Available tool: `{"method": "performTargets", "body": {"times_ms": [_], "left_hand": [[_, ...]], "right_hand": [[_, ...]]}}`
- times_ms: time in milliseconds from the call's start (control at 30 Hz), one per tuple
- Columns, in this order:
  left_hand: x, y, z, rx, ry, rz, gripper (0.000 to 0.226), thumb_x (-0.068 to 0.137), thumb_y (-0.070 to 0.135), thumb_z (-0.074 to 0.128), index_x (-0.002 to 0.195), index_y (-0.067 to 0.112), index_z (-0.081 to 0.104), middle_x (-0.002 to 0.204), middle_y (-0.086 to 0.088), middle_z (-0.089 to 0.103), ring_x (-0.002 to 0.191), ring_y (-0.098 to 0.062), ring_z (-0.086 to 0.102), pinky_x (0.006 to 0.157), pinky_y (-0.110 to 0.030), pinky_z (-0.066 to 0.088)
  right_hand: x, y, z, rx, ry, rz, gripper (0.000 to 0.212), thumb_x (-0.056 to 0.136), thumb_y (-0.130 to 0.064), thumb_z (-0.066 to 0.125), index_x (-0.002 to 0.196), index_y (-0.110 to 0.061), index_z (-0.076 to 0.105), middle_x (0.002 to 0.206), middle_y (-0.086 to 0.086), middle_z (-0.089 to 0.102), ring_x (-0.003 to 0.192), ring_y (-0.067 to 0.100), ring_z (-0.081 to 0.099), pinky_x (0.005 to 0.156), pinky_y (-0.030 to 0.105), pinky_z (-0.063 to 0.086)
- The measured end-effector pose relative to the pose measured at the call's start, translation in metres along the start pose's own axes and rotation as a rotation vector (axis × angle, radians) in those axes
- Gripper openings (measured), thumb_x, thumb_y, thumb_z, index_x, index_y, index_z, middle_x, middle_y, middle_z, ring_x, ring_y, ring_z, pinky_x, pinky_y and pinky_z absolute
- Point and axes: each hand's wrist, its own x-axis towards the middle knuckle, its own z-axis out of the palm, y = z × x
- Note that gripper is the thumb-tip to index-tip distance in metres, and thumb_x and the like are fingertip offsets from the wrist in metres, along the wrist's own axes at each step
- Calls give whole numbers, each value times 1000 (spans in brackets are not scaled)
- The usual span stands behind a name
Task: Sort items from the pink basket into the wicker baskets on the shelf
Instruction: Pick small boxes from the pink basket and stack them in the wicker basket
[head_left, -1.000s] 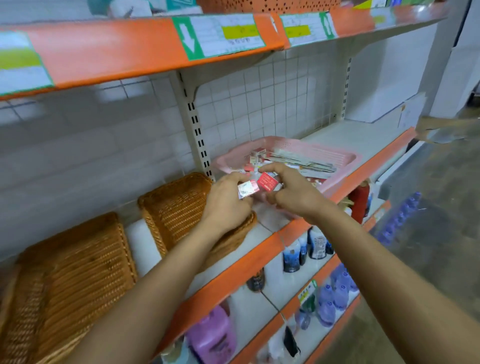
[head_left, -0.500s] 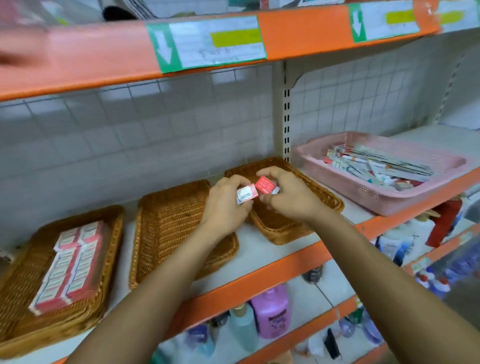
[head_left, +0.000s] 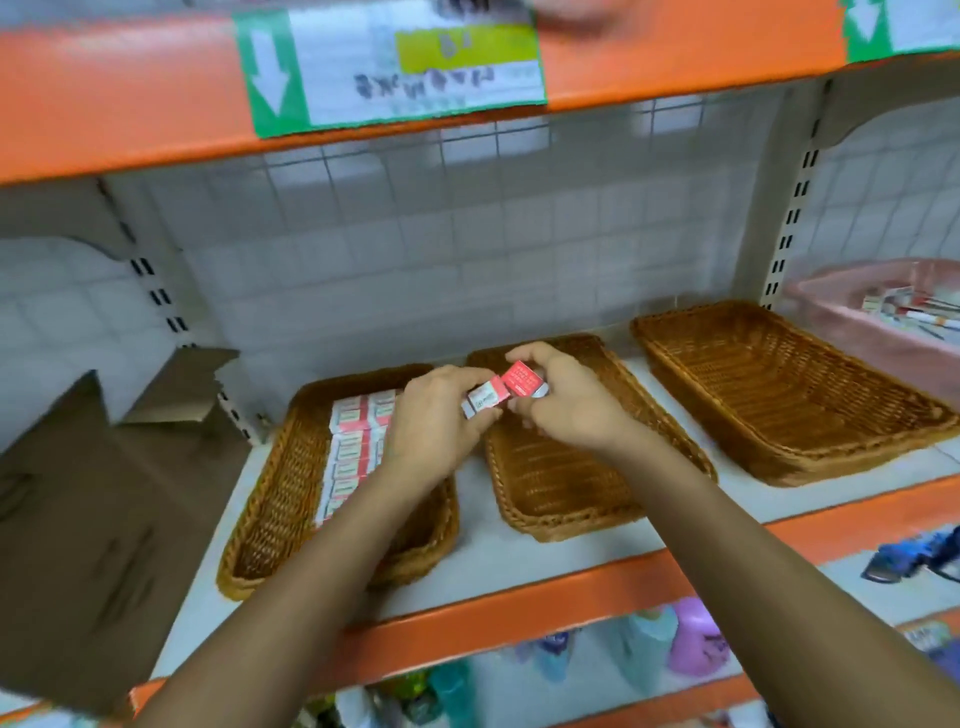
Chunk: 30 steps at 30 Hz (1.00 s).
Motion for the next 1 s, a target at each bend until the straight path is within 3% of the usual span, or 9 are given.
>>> {"method": "performTargets", "body": {"times_ms": [167,333,500,633,833,1000], "left_hand": [[-17,-46,-25,51,3,-68,36,80,24,73,116,19,66,109,1,70,104,-20,62,83,-24,38],[-23,-93,-35,116,-52,-159,31,83,27,70,113,24,65,113,4,66,106,-18,59,88,-30,43],[-15,-129,-35,274,-145,-233,32,85,27,68,116,22,65,117,-4,62,106,-21,57,87,-33,47],[-9,-143,-28,330,-188,-244,25,87,23,65,111,19,67,115,-7,60,102,-24,58,82,-33,49],[-9,-157,-15,355,-186,-229,22,86,14,62,106,17,71,114,-8,58,100,-24,56,80,-32,50],[-12,-161,-11,341,-165,-247,23,87,14,61,108,16,69,119,-9,55,104,-25,55,84,-32,50]], "right_hand": [[11,-25,53,26,-53,-16,49,82,-14,68,127,-21,51,107,7,62,92,21,60,86,40,53],[19,-45,92,28,-74,-10,52,84,-8,61,133,-18,46,115,10,63,97,28,65,79,38,54],[32,-55,119,-25,-61,39,49,86,-5,59,131,-16,44,111,11,63,96,26,65,80,42,57],[42,-55,131,-54,-36,87,42,88,-4,55,128,-13,46,108,11,63,92,26,66,75,35,56],[52,-47,142,-41,14,124,36,90,-8,54,125,-12,48,106,9,63,90,23,65,78,37,56],[54,-44,151,-128,57,53,36,89,-10,57,124,-13,51,112,9,62,98,22,63,72,30,52]]}}
